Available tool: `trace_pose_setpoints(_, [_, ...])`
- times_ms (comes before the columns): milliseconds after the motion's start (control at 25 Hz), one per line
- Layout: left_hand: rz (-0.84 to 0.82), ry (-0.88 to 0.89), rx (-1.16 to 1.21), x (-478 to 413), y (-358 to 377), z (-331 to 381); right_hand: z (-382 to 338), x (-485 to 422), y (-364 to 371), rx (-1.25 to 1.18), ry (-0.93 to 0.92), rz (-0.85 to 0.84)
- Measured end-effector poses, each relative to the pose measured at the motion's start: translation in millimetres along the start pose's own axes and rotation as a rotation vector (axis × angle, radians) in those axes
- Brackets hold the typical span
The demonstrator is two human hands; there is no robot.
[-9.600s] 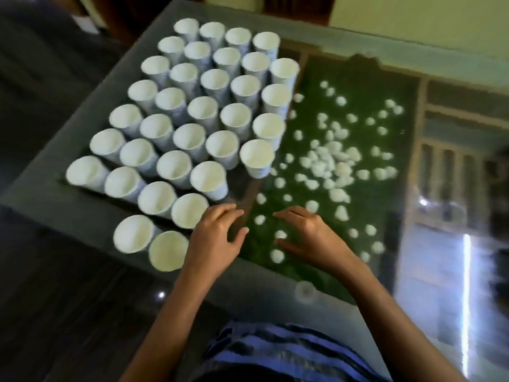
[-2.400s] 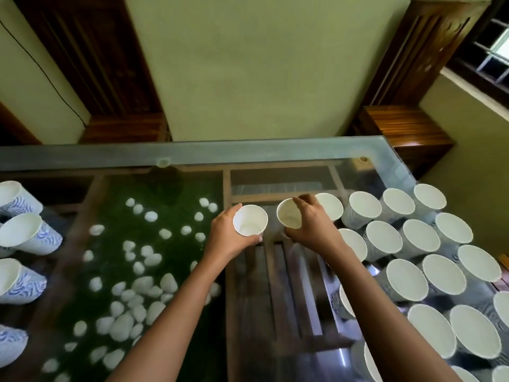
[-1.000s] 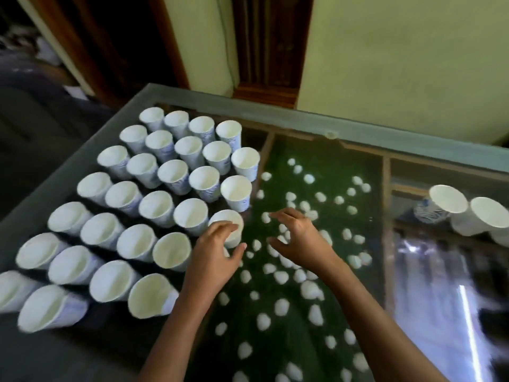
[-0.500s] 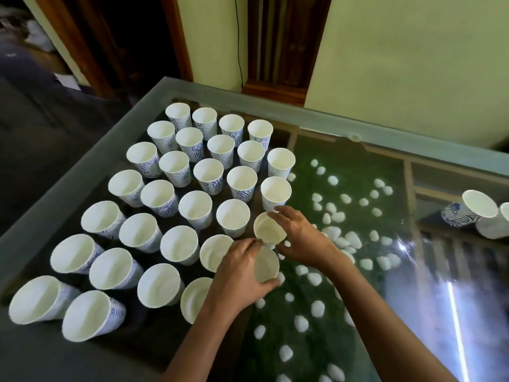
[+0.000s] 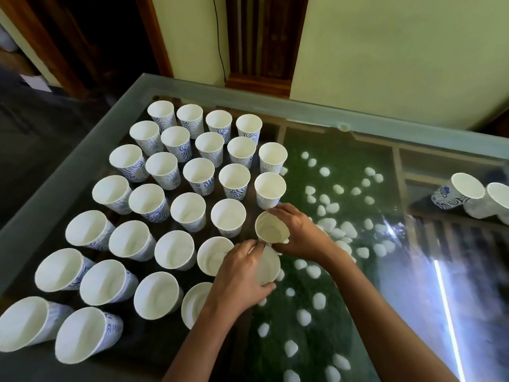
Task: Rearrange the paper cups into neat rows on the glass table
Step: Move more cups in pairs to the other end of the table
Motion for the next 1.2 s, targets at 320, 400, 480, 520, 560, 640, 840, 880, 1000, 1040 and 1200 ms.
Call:
trace_pose_setpoints(320, [0.036,0.026,0.116,-14.9,13.8,54.8,59.7,85.7,-35.2,-0.103,0.223,0.232])
trace_pose_setpoints(400, [0.019,0.049,0.129,-25.0,24.9,81.7,83.6,107.8,-47.9,-0.102,0.280,0.270])
trace_pose_setpoints(480, [-0.009,0.078,0.131,-37.0,40.3,115.3,113.6,132.2,-65.4,-0.111,0.359,0.317])
trace_pose_setpoints(520, [-0.024,0.088,0.128,-43.9,48.5,132.7,129.8,144.7,-74.5,-0.117,0.401,0.341])
trace_pose_setpoints(560, [-0.037,0.094,0.117,-51.1,56.8,150.4,145.7,157.3,-84.0,-0.119,0.444,0.367])
trace_pose_setpoints(640, [-0.056,0.099,0.085,-68.3,73.6,185.6,178.4,182.8,-103.4,-0.121,0.516,0.433])
trace_pose_setpoints(840, [-0.096,0.194,0.103,-120.4,110.0,267.2,250.0,233.1,-148.6,-0.063,0.628,0.537])
trace_pose_setpoints(880, [-0.100,0.209,0.111,-132.6,117.0,282.7,264.9,240.2,-156.7,-0.059,0.637,0.552])
trace_pose_setpoints(1000, [-0.094,0.219,0.128,-167.4,137.4,321.5,303.9,251.8,-175.9,-0.055,0.649,0.561])
trace_pose_setpoints(1040, [-0.091,0.218,0.133,-176.6,143.4,330.7,313.3,252.4,-179.6,-0.054,0.647,0.555])
trace_pose_setpoints(1200, [-0.089,0.218,0.136,-205.8,170.7,362.5,348.0,253.2,-190.7,-0.059,0.637,0.559])
Point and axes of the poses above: each hand's wrist, its own x-axis away from the middle knuckle, its own y-axis out of the palm, z = x × y, the point moved 4 cm from there along -x, towards the middle knuckle, and after that the axes turned 1 degree about y, right-handed, at the moved point
